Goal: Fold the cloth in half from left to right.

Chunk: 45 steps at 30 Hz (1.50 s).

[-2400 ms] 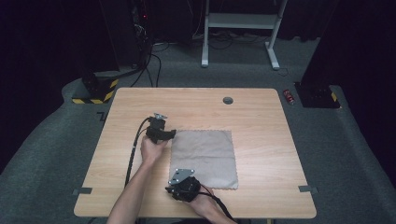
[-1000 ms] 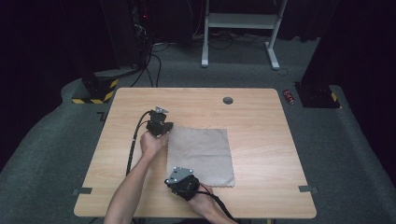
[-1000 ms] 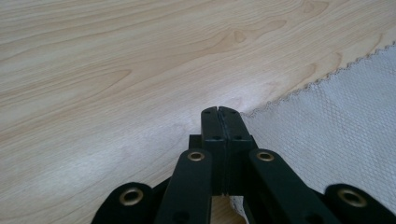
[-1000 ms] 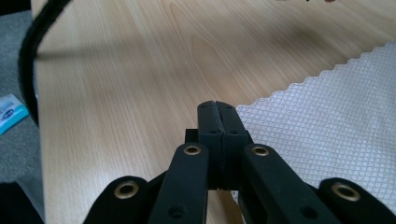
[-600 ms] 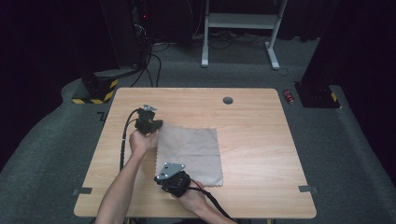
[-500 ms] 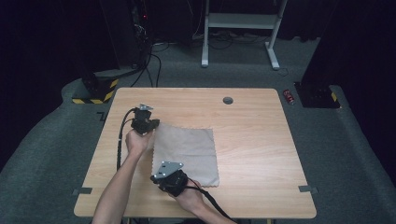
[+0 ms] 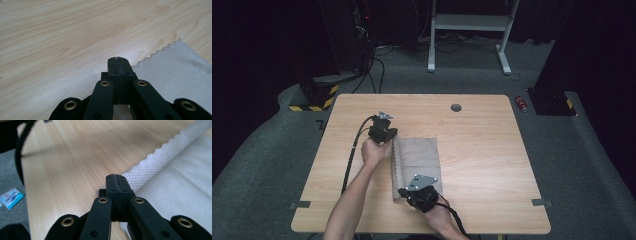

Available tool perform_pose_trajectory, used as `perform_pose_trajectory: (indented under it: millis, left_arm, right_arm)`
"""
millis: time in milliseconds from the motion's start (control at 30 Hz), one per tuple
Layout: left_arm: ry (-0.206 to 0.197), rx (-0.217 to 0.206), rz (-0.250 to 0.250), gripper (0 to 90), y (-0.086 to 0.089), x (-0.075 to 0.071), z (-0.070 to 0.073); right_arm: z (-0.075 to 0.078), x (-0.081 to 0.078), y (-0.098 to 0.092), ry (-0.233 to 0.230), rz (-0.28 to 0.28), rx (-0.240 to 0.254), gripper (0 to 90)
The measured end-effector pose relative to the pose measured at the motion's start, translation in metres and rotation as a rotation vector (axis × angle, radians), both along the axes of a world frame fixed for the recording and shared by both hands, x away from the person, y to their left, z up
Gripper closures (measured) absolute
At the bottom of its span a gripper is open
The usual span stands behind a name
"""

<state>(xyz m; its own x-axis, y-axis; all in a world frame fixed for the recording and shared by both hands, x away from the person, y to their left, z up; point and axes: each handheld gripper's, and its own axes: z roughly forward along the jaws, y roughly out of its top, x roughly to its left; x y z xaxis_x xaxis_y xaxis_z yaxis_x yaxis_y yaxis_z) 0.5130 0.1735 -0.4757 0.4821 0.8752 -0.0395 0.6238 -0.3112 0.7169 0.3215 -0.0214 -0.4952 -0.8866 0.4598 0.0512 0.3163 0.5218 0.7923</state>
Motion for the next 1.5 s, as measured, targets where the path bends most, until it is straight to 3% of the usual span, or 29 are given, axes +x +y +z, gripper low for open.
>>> perform_pose_trajectory:
  millis: [267,967,1367,1500]
  left_arm:
    - [0.029,-0.009,-0.055,90.0,-0.037,0.007,-0.017]
    - [0.008,-0.021,-0.122,90.0,-0.086,0.013,-0.022]
    - [-0.001,0.008,-0.157,90.0,-0.104,0.015,-0.021]
    - [0.001,-0.002,-0.165,90.0,-0.108,0.016,-0.019]
  right_arm:
    - [-0.011,-0.007,-0.029,-0.011,-0.059,-0.032,90.0]
    - [-0.023,-0.014,-0.081,0.019,-0.192,-0.008,90.0]
    - [-0.026,-0.015,-0.092,0.027,-0.221,-0.017,90.0]
    - [-0.026,-0.016,-0.094,0.025,-0.229,-0.026,90.0]
